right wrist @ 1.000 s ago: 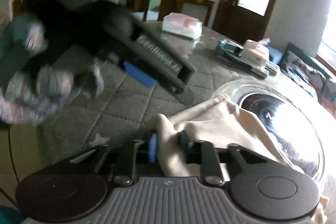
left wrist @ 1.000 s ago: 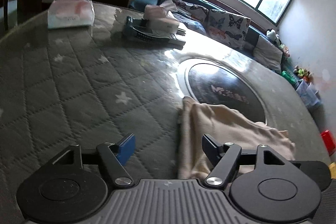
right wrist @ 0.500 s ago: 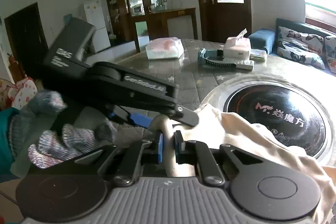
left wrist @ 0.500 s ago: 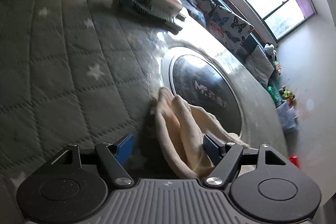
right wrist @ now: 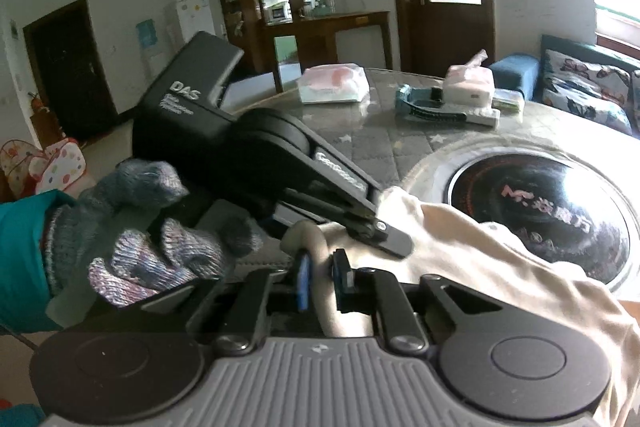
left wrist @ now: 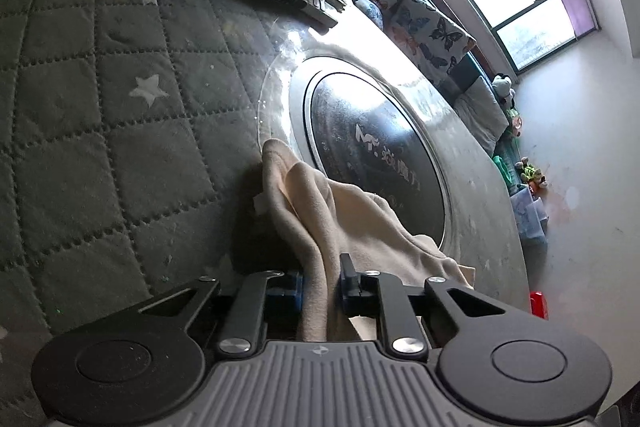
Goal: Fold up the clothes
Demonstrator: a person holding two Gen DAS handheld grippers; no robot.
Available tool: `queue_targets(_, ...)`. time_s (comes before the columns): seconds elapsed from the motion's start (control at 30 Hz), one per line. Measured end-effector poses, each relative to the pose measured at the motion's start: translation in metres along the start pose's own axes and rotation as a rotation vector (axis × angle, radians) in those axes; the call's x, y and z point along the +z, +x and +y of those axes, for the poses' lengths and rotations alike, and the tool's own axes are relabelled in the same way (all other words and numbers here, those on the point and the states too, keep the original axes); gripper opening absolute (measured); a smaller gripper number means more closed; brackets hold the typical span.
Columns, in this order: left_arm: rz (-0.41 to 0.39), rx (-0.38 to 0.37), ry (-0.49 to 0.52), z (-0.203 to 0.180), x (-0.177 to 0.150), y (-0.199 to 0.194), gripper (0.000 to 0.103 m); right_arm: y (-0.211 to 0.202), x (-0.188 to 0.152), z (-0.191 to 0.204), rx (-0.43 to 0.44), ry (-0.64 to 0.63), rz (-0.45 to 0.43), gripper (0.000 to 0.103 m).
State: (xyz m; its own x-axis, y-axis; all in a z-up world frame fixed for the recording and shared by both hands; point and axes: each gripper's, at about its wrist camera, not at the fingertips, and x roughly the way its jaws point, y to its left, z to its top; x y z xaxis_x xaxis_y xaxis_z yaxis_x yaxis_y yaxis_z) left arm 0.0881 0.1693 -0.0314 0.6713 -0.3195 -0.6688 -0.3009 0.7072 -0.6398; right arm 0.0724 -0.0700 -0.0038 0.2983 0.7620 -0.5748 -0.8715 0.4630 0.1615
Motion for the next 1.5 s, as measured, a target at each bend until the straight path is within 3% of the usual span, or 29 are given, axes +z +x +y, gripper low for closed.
queue_targets(0.17, 0.001, 0.005, 0.012, -0.001, 0.001, 0.002, 0.017, -0.016, -0.009, -0.024, -0.074, 0.049, -0.009, 0.018)
queue_targets(0.43, -0.001, 0.017, 0.035, -0.003, 0.0, 0.004, 0.017, -0.043, -0.033, -0.1, -0.399, 0.196, 0.004, 0.022)
queue_targets(0.53, -0.001, 0.019, 0.034, -0.003, 0.0, 0.004, 0.017, -0.047, -0.043, -0.126, -0.479, 0.257, 0.007, 0.024)
queue_targets(0.6, -0.002, 0.021, 0.037, -0.003, 0.0, 0.004, 0.018, -0.047, -0.049, -0.139, -0.504, 0.29, 0.002, 0.041)
queue_targets(0.67, -0.003, 0.022, 0.039, -0.003, -0.001, 0.004, 0.018, -0.047, -0.052, -0.146, -0.532, 0.307, -0.009, 0.044)
queue_targets(0.83, -0.007, 0.033, 0.058, -0.006, -0.001, 0.004, 0.018, -0.048, -0.059, -0.157, -0.488, 0.372, -0.018, 0.043)
queue_targets(0.97, -0.016, 0.04, 0.079, -0.008, -0.002, 0.004, 0.018, -0.051, -0.061, -0.158, -0.458, 0.394, -0.027, 0.034)
queue_targets(1.17, -0.023, 0.072, 0.12, -0.015, -0.003, 0.005, 0.017, -0.056, -0.063, -0.156, -0.433, 0.438, -0.055, 0.012)
queue_targets(1.23, -0.025, 0.076, 0.126, -0.016, -0.003, 0.005, 0.017, -0.058, -0.065, -0.156, -0.433, 0.453, -0.064, 0.012)
queue_targets(1.3, -0.026, 0.077, 0.13, -0.016, -0.003, 0.005, 0.017, -0.059, -0.067, -0.159, -0.444, 0.467, -0.074, 0.026)
queue_targets(1.5, -0.033, 0.082, 0.15, -0.017, -0.005, 0.005, 0.018, -0.062, -0.071, -0.162, -0.429, 0.478, -0.091, 0.028)
